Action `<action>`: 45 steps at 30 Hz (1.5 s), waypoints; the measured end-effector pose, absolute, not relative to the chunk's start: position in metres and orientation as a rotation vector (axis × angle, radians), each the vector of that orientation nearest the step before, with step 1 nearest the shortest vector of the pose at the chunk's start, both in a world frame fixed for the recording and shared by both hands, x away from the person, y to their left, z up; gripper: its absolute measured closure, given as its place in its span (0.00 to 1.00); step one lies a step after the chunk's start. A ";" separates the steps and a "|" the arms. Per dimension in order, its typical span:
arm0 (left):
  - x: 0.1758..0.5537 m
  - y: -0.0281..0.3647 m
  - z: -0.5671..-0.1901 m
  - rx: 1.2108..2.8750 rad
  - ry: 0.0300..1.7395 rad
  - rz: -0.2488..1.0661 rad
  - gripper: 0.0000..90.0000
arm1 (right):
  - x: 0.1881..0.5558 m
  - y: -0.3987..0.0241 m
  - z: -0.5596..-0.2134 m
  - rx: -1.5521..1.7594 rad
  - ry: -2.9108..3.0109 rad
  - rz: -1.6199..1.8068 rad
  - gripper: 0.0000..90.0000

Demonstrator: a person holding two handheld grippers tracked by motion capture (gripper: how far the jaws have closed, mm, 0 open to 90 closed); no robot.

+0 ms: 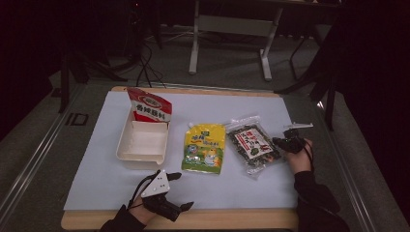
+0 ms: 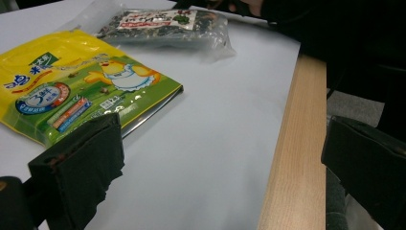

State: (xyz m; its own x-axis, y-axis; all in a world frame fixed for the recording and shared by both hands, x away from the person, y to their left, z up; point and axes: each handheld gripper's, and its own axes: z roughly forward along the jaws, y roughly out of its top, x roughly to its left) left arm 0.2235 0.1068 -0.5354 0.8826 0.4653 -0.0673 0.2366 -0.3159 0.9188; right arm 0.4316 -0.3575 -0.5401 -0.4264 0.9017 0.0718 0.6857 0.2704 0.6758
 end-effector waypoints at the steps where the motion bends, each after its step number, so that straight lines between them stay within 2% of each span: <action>1: 0.223 0.107 -0.535 1.909 0.519 0.250 0.02 | 0.427 -0.356 -0.540 1.459 2.228 0.935 1.00; 17: 0.222 0.105 -0.533 1.913 0.507 0.252 0.02 | 0.366 -0.343 -0.537 1.434 2.336 0.958 1.00; 25: 0.221 0.104 -0.533 1.915 0.502 0.252 0.02 | 0.351 -0.336 -0.533 1.383 2.384 0.949 1.00; 32: 0.221 0.104 -0.533 1.916 0.501 0.251 0.02 | 0.372 -0.333 -0.517 1.357 2.310 1.000 1.00; 45: 0.222 0.105 -0.535 1.918 0.507 0.250 0.02 | 0.452 -0.302 -0.498 1.355 2.261 1.061 1.00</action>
